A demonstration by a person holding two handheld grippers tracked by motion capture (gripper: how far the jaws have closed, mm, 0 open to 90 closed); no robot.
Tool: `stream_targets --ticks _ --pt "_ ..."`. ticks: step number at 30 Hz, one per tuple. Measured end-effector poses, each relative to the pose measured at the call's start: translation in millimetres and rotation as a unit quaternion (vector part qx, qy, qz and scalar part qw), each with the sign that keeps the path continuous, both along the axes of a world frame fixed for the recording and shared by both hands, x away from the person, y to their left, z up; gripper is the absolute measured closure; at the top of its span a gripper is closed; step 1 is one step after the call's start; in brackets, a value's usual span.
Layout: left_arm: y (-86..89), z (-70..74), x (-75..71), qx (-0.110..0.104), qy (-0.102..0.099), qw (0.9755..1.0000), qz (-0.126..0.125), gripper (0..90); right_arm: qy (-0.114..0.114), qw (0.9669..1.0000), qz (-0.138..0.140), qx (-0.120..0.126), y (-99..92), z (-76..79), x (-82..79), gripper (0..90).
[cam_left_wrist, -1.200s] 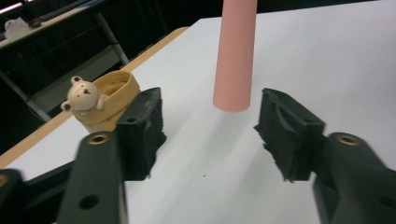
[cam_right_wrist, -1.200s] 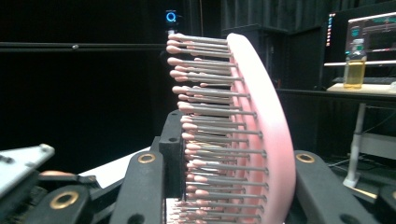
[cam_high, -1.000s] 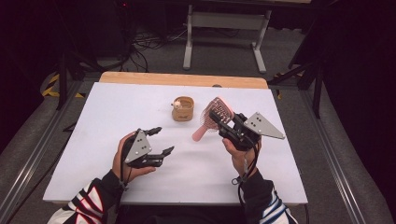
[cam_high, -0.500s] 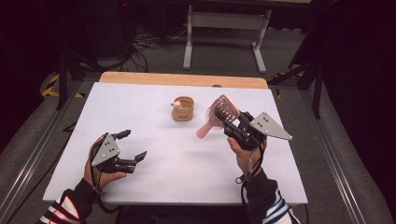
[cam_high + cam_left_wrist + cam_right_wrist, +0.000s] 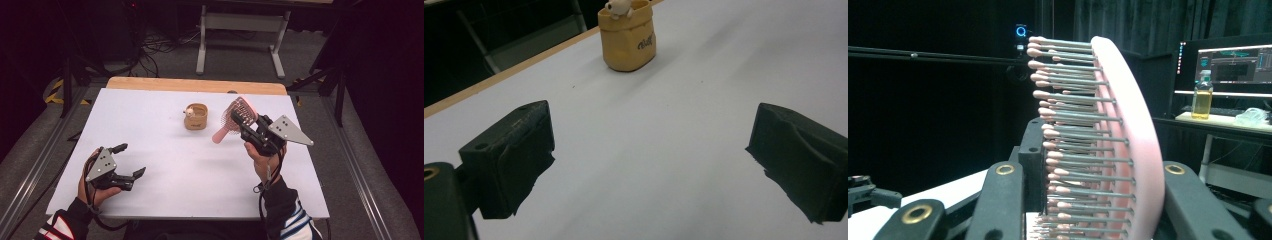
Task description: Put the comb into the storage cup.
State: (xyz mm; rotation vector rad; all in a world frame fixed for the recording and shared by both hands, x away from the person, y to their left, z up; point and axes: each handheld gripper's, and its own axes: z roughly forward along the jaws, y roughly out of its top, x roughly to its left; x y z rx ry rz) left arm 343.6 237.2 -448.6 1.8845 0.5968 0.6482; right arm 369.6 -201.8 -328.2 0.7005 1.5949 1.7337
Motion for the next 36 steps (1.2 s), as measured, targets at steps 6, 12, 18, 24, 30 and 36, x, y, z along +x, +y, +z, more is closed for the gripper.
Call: stream_targets --ticks 6,12,18,24,30,36 --pt "-0.7 -3.8 -0.7 0.002 0.004 1.0 -0.003 5.3 -0.007 0.9999 -0.009 -0.003 -0.1 9.8 11.9 63.8" --pt "-2.1 -4.3 -1.7 0.002 0.005 1.0 -0.007 4.5 -0.013 0.9998 -0.017 -0.003 1.4 22.2 23.7 63.8" --pt "-1.1 -4.5 -2.8 -0.003 0.003 1.0 0.001 3.7 -0.015 0.9996 -0.024 -0.008 3.5 29.4 35.1 63.9" --pt "-0.8 -4.9 -1.9 -0.001 0.005 1.0 0.001 3.7 -0.006 0.9996 -0.028 0.0 3.9 30.8 48.3 63.9" --pt "-1.1 -6.2 -0.8 -0.004 0.008 1.0 -0.003 3.7 -0.005 0.9994 -0.032 0.007 3.2 35.0 57.4 63.9" --pt "-3.5 -6.3 -1.2 0.0 0.006 1.0 -0.006 3.8 -0.001 0.9994 -0.032 0.007 6.2 36.9 66.0 63.8"
